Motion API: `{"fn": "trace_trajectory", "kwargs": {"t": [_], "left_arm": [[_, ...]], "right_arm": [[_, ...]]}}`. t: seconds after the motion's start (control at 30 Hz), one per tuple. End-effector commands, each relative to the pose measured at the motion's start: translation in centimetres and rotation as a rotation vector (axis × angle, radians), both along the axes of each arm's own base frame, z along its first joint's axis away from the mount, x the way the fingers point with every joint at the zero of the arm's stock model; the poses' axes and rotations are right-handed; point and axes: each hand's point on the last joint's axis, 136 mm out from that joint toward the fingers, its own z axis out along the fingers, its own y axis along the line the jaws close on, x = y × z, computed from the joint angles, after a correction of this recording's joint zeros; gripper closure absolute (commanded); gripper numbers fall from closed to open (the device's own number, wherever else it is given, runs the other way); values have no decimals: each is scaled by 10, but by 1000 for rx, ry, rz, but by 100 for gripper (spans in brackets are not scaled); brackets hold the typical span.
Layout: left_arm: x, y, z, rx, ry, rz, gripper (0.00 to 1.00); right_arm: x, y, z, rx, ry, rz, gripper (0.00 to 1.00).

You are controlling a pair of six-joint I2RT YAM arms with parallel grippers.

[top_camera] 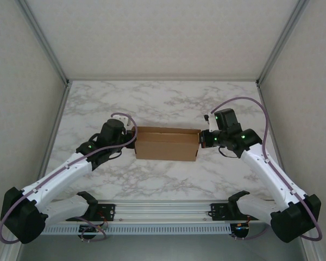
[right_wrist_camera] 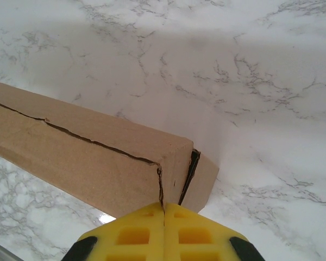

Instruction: Fold the paper box

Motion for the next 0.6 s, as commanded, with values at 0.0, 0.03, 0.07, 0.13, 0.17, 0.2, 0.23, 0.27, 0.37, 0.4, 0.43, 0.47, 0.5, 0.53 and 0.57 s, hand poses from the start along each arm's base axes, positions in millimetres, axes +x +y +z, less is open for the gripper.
{"fn": "trace_trajectory", "kwargs": {"t": [0.0,0.03,0.07,0.13,0.17,0.2,0.23,0.27,0.37,0.4,0.43,0.47,0.5,0.53,0.57], "left_arm": [[-3,8,-2,36,3,26,100],[-3,8,-3,35,3,26,100],[-3,8,-4,34,5,27,100],[-4,9,-7,27,8,35,100],[-5,8,-10,25,14,36,100],[-6,8,-12,18,15,40,100],[-7,8,-12,16,14,46,100],[-8,9,-13,17,12,53,100],[-10,11,-14,31,-4,68,100],[-10,13,-13,47,-11,73,100],[-11,15,-14,63,-14,74,100],[-11,16,-13,82,-19,76,100],[-11,18,-14,100,-22,79,100],[-11,19,-13,114,-27,80,100],[-10,20,-12,126,-32,83,100]], "right_arm": [[-8,-5,-8,-39,10,8,100],[-8,-4,-8,-38,10,8,100],[-8,-3,-9,-36,10,10,100],[-10,-2,-10,-32,2,2,100],[-10,-2,-11,-27,-7,-6,100],[-11,-2,-12,-23,-18,-11,100],[-11,-2,-13,-19,-29,-18,100],[-11,-2,-13,-12,-43,-22,100],[-12,-3,-12,2,-77,-27,100],[-12,-3,-12,3,-83,-23,100],[-13,-3,-13,0,-85,-19,100],[-13,-3,-13,-5,-86,-16,100],[-13,-4,-15,-11,-83,-12,100],[-13,-4,-16,-17,-82,-10,100],[-13,-4,-16,-17,-82,-8,100]]}}
